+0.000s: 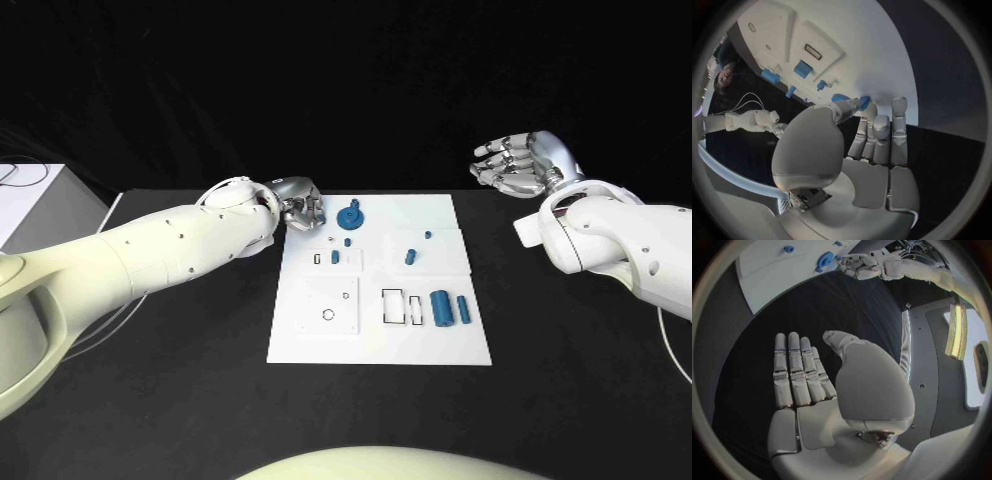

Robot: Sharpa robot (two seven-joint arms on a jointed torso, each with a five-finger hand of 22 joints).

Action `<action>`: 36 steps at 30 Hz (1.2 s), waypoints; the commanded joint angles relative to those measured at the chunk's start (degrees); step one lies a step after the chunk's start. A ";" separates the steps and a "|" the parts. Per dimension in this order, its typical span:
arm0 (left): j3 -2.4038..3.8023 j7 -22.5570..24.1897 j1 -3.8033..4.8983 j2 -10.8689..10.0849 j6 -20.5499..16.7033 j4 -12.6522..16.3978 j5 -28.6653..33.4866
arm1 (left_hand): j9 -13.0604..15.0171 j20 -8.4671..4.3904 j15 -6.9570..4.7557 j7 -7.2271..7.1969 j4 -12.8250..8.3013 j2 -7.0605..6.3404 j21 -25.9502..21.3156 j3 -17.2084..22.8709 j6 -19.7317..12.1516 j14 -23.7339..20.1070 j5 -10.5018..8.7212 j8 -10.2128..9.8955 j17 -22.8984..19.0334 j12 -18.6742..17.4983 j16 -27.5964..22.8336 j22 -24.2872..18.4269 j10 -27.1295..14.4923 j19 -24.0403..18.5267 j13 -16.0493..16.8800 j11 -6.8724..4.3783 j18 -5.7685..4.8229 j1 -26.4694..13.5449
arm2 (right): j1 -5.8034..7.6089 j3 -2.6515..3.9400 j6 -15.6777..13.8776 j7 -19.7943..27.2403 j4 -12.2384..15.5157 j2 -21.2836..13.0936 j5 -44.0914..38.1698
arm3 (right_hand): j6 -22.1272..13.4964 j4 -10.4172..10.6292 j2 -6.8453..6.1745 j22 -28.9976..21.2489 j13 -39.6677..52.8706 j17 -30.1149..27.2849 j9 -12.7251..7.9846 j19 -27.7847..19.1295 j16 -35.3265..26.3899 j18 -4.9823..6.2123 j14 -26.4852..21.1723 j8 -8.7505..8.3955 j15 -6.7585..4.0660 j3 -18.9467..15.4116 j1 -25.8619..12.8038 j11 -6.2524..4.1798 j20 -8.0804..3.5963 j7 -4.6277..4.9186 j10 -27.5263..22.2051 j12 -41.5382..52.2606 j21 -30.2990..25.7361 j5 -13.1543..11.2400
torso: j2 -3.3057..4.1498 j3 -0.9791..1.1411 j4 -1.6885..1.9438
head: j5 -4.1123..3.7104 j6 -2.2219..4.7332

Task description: Assemble the parts on the task board

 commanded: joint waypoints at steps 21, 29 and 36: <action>0.07 -0.22 0.01 -0.10 0.58 0.10 0.27 | -0.36 0.39 0.30 0.08 0.12 -1.24 -0.38 -0.53 -0.60 0.06 -0.05 -0.67 0.15 0.30 0.11 -0.13 0.17 -0.07 0.09 0.57 -0.12 -0.18 | -0.21 0.01 0.67 0.45 -0.03 -0.02 -0.17 | 0.34 -0.32 -0.04 -0.23 -0.11 -0.12 -0.07 -0.22 -0.29 0.63 0.33 -0.25 0.15 -0.02 -0.63 -0.07 0.12 0.14 0.41 -0.02 -0.09 0.23 | -0.02 0.01 -0.05 | 0.01 -0.03; 0.07 -0.74 0.01 -0.36 1.64 0.08 0.26 | -0.77 0.50 0.43 0.16 0.61 -2.36 -0.59 -0.98 -0.50 0.22 -0.05 -1.12 0.41 0.38 0.21 -0.22 0.21 0.01 0.11 0.70 -0.13 -0.91 | -0.25 0.01 0.68 0.44 -0.05 -0.05 -0.17 | 0.34 -0.32 -0.04 -0.23 -0.11 -0.12 -0.07 -0.22 -0.29 0.63 0.33 -0.25 0.15 -0.02 -0.63 -0.07 0.12 0.14 0.41 -0.02 -0.09 0.23 | -0.03 0.02 -0.02 | -0.06 -0.05; 0.03 -0.94 0.00 -0.44 2.47 0.08 0.23 | -0.89 0.53 0.45 0.14 0.68 -2.67 -0.46 -1.06 -0.47 0.47 -0.04 -1.24 0.77 0.44 0.32 -0.15 0.25 0.16 0.13 0.69 -0.17 -1.01 | -0.28 0.01 0.71 0.44 -0.05 -0.06 -0.17 | 0.36 -0.38 -0.03 -0.33 -0.14 -0.14 -0.07 -0.22 -0.32 0.63 0.34 -0.26 0.15 0.01 -0.60 -0.07 0.12 0.14 0.43 -0.01 -0.09 0.24 | -0.01 -0.03 -0.02 | -0.01 -0.08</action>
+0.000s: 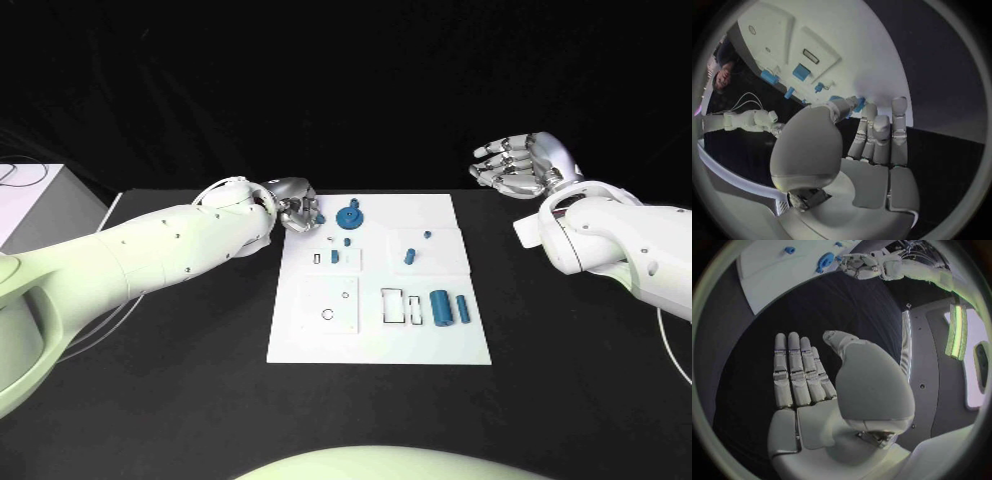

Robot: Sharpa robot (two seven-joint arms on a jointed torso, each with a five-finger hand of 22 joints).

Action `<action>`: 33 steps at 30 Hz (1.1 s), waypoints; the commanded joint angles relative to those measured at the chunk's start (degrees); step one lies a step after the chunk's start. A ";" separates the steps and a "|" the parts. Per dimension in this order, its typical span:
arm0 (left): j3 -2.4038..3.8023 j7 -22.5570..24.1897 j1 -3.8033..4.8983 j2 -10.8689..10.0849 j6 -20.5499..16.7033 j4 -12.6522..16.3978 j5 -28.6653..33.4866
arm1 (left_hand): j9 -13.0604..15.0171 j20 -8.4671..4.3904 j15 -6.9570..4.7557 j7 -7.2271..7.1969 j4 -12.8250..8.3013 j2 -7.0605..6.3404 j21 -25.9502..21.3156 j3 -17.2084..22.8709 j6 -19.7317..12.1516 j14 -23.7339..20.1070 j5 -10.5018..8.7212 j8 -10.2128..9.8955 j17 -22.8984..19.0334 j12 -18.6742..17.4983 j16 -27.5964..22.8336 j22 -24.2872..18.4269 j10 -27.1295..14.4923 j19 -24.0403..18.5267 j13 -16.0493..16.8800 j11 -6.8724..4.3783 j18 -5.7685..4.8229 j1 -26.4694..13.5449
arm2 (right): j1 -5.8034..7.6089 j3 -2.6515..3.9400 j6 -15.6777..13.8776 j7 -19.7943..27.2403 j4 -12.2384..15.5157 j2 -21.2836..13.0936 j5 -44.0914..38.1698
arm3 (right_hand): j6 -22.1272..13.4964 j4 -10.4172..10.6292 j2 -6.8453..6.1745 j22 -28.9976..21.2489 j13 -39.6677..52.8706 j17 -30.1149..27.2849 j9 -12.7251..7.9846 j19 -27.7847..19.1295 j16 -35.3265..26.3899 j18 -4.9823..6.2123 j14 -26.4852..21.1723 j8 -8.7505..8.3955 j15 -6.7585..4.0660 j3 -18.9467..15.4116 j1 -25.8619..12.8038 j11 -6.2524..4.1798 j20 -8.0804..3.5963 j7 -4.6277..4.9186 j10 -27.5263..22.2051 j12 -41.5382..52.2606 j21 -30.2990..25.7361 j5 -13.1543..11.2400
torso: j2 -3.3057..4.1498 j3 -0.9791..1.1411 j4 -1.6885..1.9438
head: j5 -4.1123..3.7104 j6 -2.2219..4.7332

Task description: Assemble the parts on the task board

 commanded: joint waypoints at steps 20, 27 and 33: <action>-0.04 1.14 -0.12 -0.42 3.48 1.03 0.67 | -0.43 0.20 -0.10 -0.54 -0.93 -0.68 0.00 0.45 1.10 0.82 -0.02 -0.16 1.07 0.75 0.76 0.16 0.34 0.37 0.34 -0.01 -0.18 1.64 | -0.13 0.01 0.76 0.40 0.40 0.04 -0.05 | 0.38 -0.45 -0.02 -0.16 -0.12 -0.08 -0.07 -0.22 -0.36 0.63 0.36 -0.27 0.15 0.05 -0.56 -0.08 0.13 0.13 0.46 -0.01 -0.08 0.25 | 0.01 0.02 -0.01 | 0.16 -0.14; -0.04 1.84 -0.17 -0.63 3.10 1.44 0.88 | -0.52 0.05 -0.28 -0.67 -1.42 -0.30 0.37 0.93 1.57 1.05 -0.02 -0.07 1.47 0.74 0.92 0.44 0.44 0.69 0.34 -0.19 -0.25 2.36 | -0.16 0.01 0.77 0.38 0.62 0.04 0.00 | 0.38 -0.45 -0.02 -0.16 -0.12 -0.08 -0.07 -0.22 -0.36 0.63 0.36 -0.27 0.15 0.05 -0.56 -0.08 0.13 0.13 0.46 -0.01 -0.08 0.25 | 0.06 0.00 0.02 | 0.17 -0.13; -0.04 2.22 -0.19 -0.96 2.71 1.89 1.12 | -0.54 -0.02 -0.34 -0.70 -1.69 -0.08 0.63 1.16 1.85 1.18 -0.02 0.01 1.67 0.71 1.02 0.62 0.52 0.89 0.32 -0.24 -0.30 2.72 | -0.17 0.01 0.72 0.36 0.55 -0.02 0.01 | 0.38 -0.45 -0.02 -0.16 -0.12 -0.08 -0.07 -0.22 -0.36 0.63 0.36 -0.27 0.15 0.05 -0.56 -0.08 0.13 0.13 0.46 -0.01 -0.08 0.25 | 0.03 0.00 -0.03 | 0.19 -0.15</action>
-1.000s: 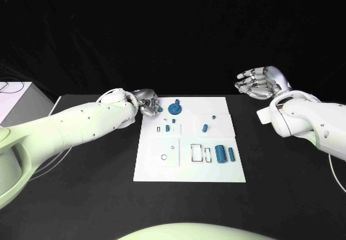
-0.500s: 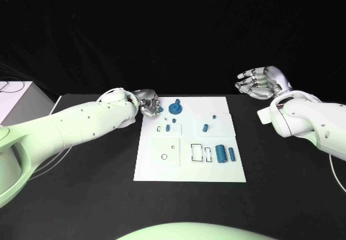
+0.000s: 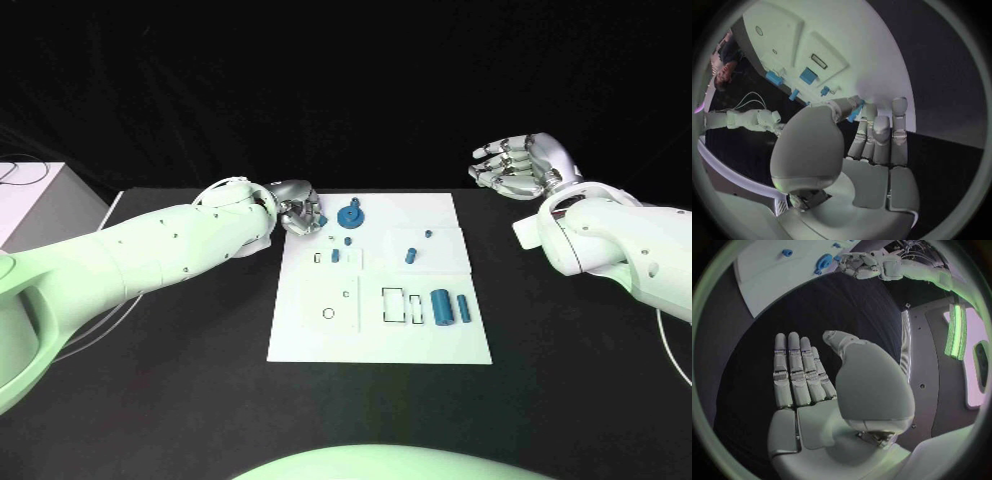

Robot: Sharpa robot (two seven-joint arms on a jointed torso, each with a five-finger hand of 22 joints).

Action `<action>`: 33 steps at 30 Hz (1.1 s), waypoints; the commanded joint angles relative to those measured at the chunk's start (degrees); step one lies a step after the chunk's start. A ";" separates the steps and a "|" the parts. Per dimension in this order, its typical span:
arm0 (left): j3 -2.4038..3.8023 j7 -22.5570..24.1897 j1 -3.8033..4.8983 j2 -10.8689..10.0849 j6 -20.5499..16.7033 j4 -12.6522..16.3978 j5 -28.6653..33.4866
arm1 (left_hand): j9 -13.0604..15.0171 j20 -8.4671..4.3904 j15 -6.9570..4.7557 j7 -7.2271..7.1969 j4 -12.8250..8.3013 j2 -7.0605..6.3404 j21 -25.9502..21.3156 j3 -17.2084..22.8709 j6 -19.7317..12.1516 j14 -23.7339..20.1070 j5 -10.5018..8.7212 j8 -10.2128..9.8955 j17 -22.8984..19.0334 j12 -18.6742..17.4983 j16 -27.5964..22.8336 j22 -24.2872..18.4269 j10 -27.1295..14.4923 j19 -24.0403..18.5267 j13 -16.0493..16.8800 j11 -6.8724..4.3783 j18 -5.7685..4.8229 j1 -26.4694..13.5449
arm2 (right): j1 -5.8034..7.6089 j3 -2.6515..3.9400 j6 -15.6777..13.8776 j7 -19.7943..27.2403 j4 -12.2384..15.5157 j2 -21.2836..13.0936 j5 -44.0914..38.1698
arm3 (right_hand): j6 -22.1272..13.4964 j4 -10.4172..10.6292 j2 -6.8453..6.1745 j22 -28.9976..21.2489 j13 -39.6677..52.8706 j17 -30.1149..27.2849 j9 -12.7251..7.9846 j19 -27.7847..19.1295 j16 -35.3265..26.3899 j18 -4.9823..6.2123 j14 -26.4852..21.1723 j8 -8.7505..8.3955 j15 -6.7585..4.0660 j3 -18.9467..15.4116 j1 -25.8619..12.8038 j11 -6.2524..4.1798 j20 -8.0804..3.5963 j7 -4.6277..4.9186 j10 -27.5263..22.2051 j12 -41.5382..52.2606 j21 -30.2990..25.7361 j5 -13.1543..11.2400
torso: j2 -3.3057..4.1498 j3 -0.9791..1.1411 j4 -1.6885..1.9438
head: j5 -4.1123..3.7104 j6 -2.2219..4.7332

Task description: Assemble the parts on the task board

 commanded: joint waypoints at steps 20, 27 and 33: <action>0.02 1.14 -0.31 -0.82 1.08 1.32 1.19 | 0.19 -0.23 0.02 -0.22 -0.80 0.30 0.52 0.29 1.83 0.33 -0.04 0.80 0.05 0.12 0.34 0.33 0.28 0.49 -0.03 -0.26 -0.35 0.82 | -0.03 0.01 0.65 0.31 0.07 -0.07 -0.03 | 0.41 -0.39 -0.01 -0.20 -0.09 -0.11 -0.07 -0.20 -0.40 0.64 0.39 -0.27 0.13 -0.06 -0.51 -0.09 0.12 0.12 0.48 0.00 -0.06 0.28 | -0.05 0.02 0.03 | 0.09 0.05; 0.34 0.04 -0.33 -1.65 0.67 1.48 1.42 | -0.14 -0.22 0.10 0.03 -0.47 -0.12 0.68 -0.10 0.59 0.42 -0.04 0.19 0.14 0.17 0.37 0.53 0.36 0.63 0.01 -0.14 -0.40 0.13 | -0.06 0.01 0.65 0.31 0.02 -0.07 -0.03 | 0.41 -0.39 -0.01 -0.20 -0.09 -0.11 -0.07 -0.20 -0.40 0.64 0.39 -0.27 0.13 -0.06 -0.51 -0.09 0.12 0.12 0.48 0.00 -0.06 0.28 | -0.05 0.02 0.02 | 0.09 0.21; 1.63 -1.47 -0.26 -2.98 2.48 2.21 4.00 | 0.58 -0.17 0.05 -0.24 1.41 0.06 1.95 -1.09 0.89 2.34 -0.05 1.42 2.25 1.10 0.94 1.26 1.63 1.86 0.39 -0.29 -0.68 -1.95 | -0.08 0.00 0.65 0.31 -0.02 -0.05 -0.03 | 0.41 -0.39 -0.01 -0.20 -0.09 -0.11 -0.07 -0.20 -0.40 0.64 0.39 -0.27 0.13 -0.06 -0.51 -0.09 0.12 0.12 0.48 0.00 -0.06 0.28 | -0.06 0.05 -0.05 | 0.02 0.51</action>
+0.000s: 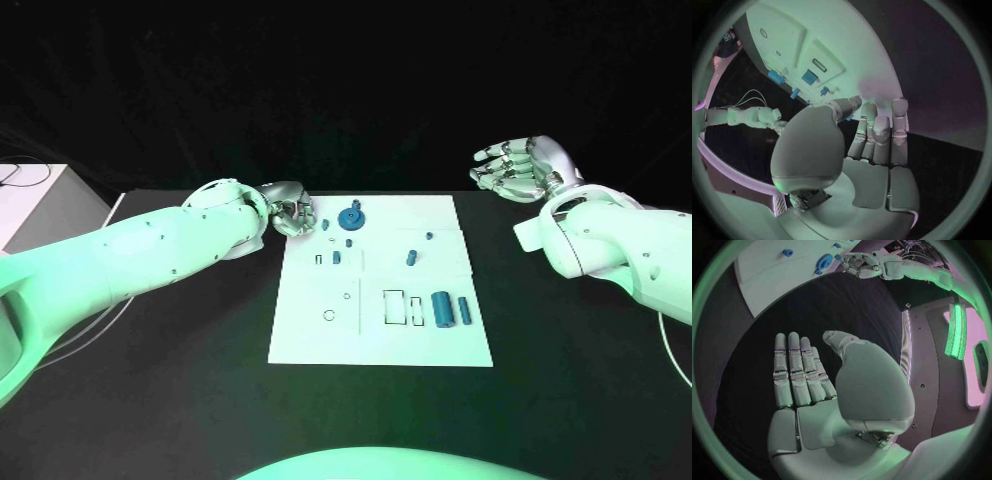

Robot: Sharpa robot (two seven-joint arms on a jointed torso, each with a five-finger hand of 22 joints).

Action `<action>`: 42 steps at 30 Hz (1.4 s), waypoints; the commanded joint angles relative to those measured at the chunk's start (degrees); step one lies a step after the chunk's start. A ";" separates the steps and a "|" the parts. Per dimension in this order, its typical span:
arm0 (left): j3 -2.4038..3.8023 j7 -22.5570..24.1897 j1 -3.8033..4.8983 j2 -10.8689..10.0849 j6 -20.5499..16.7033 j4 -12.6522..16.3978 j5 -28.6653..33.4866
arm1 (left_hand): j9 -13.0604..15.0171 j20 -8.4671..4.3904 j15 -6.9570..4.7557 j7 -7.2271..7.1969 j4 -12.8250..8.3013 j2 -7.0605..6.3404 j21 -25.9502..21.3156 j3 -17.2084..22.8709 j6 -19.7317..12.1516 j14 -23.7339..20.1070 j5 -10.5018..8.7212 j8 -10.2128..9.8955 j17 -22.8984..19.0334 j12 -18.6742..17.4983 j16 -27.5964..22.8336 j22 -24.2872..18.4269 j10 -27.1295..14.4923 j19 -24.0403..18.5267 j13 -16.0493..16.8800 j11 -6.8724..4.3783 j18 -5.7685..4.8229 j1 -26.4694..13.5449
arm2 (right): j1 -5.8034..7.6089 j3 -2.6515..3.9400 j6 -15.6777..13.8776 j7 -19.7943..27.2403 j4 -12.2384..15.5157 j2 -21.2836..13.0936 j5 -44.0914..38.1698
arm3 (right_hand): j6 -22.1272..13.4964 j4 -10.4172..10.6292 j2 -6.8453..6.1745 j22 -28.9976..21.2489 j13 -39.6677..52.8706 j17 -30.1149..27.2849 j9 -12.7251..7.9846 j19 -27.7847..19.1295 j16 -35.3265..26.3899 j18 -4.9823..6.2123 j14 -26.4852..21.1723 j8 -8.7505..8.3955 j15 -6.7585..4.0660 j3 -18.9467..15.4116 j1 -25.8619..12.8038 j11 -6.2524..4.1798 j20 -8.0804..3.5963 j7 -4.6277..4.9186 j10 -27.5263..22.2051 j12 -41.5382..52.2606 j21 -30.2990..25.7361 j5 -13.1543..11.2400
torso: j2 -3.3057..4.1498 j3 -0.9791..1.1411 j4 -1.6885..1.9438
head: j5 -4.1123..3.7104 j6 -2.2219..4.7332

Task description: Assemble the parts on the task board

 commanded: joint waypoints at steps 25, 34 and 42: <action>5.46 -22.86 4.74 3.70 22.99 -2.78 17.22 | 11.44 -2.60 -2.36 -2.00 10.67 5.26 26.01 -13.04 -4.36 20.59 0.03 17.49 27.17 10.59 6.51 12.88 19.26 20.20 18.47 -2.01 -5.94 -17.49 | -0.15 -0.04 0.88 0.20 -0.55 0.49 -0.08 | 0.41 -0.40 -0.01 -0.05 -0.05 -0.05 -0.07 -0.20 -0.17 0.64 0.38 -0.27 0.13 -0.05 -0.51 -0.09 0.12 0.12 0.48 0.00 -0.06 0.28 | 0.15 0.00 -0.19 | -0.24 0.55; 5.51 -26.36 5.68 7.25 25.43 -6.62 17.90 | 10.74 -2.21 -1.72 -1.08 10.59 5.76 26.85 -12.90 -6.37 20.86 0.05 15.56 27.74 10.65 6.59 13.34 19.43 20.64 19.35 -1.22 -6.16 -16.96 | -0.31 -0.04 0.97 0.22 -0.85 0.86 -0.08 | 0.45 -0.48 0.01 -0.30 -0.12 -0.08 -0.07 -0.15 -0.24 0.64 0.46 -0.29 0.13 0.00 -0.57 -0.09 0.12 0.13 0.54 0.02 -0.03 0.30 | 0.13 0.01 -0.11 | -0.26 0.45; 5.47 -26.81 6.24 9.19 26.96 -8.78 18.07 | 10.69 -1.94 -1.38 -0.69 10.43 5.62 27.19 -12.68 -7.08 21.03 0.05 15.06 28.14 10.85 6.67 13.56 19.39 20.78 19.95 -0.87 -6.22 -16.13 | -0.39 -0.05 0.98 0.25 -1.07 1.12 -0.08 | 0.45 -0.48 0.01 -0.30 -0.12 -0.08 -0.07 -0.15 -0.24 0.64 0.46 -0.29 0.13 0.00 -0.57 -0.09 0.12 0.13 0.54 0.02 -0.03 0.30 | 0.07 0.03 -0.08 | -0.36 0.37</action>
